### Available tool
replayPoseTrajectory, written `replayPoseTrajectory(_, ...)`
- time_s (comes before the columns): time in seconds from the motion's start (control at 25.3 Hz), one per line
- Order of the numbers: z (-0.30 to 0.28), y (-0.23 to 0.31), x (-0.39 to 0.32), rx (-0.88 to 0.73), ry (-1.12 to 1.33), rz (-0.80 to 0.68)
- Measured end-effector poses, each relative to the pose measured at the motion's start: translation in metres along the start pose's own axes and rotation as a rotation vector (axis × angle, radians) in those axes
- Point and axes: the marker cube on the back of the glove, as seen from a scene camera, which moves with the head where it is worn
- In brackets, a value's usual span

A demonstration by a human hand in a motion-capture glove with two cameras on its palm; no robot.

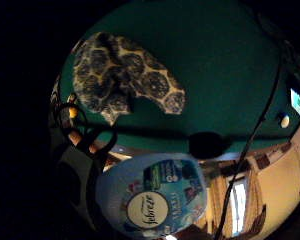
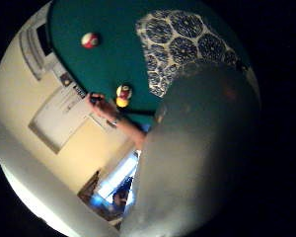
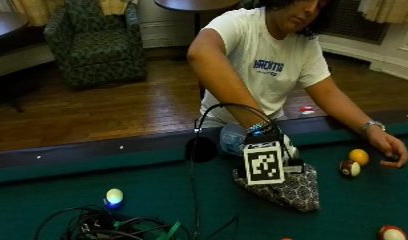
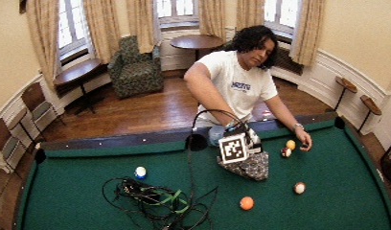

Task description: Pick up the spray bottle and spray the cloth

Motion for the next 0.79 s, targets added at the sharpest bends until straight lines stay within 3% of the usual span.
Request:
replayPoseTrajectory(0.36, 0.025, -0.032, 0.005, -0.088, 0.077, 0.128)
replayPoseTrajectory(0.79, 0.001, -0.014, -0.012, -0.058, 0.036, 0.041)
